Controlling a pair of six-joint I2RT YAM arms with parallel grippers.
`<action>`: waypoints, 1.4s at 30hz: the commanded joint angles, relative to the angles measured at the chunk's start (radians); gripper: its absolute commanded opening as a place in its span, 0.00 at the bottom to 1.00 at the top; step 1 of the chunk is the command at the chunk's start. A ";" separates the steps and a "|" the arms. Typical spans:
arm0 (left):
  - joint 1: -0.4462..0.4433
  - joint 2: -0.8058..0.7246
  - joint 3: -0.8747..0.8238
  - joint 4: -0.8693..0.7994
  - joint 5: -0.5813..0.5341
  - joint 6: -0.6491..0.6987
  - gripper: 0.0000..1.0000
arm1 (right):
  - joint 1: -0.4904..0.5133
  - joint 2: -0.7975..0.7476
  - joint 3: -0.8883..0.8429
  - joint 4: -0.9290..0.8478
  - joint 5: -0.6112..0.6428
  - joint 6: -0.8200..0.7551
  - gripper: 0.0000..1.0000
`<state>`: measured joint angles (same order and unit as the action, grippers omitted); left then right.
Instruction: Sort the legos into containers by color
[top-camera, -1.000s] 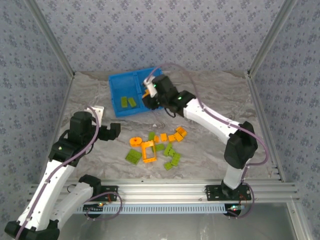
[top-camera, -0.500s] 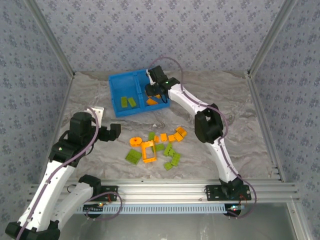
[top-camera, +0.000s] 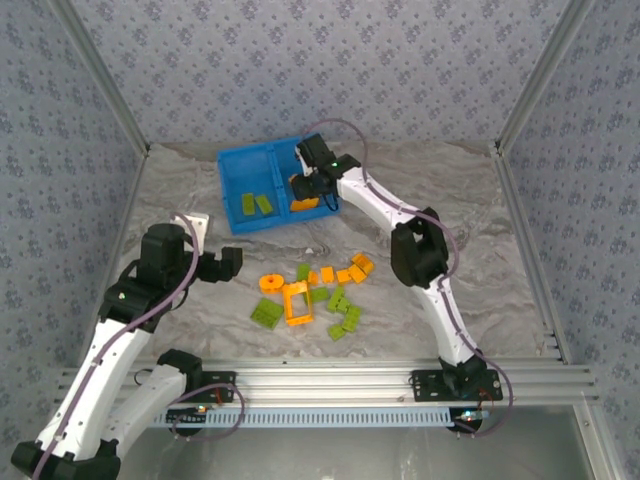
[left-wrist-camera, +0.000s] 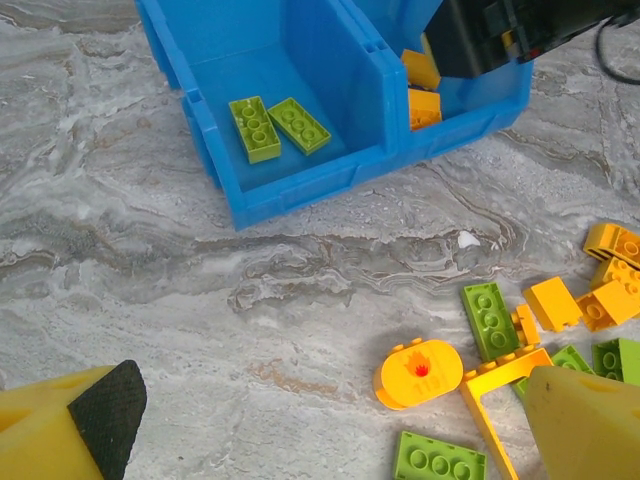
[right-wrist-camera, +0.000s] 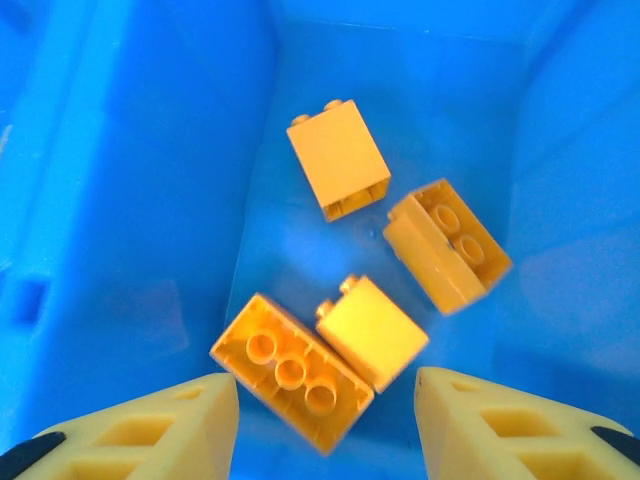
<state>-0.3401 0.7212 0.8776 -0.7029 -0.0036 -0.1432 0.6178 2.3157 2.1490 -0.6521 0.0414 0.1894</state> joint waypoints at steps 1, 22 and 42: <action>0.005 0.000 -0.002 0.016 0.022 -0.015 0.99 | 0.024 -0.237 -0.152 0.015 -0.017 0.034 0.52; 0.019 0.014 0.004 0.018 0.111 -0.012 0.99 | 0.476 -0.719 -1.039 0.082 0.228 0.432 0.53; 0.019 0.021 0.003 0.016 0.091 -0.011 0.99 | 0.504 -0.526 -0.920 0.090 0.202 0.432 0.40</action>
<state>-0.3271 0.7425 0.8768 -0.7029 0.0818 -0.1505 1.1057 1.8027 1.1736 -0.5312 0.2390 0.6037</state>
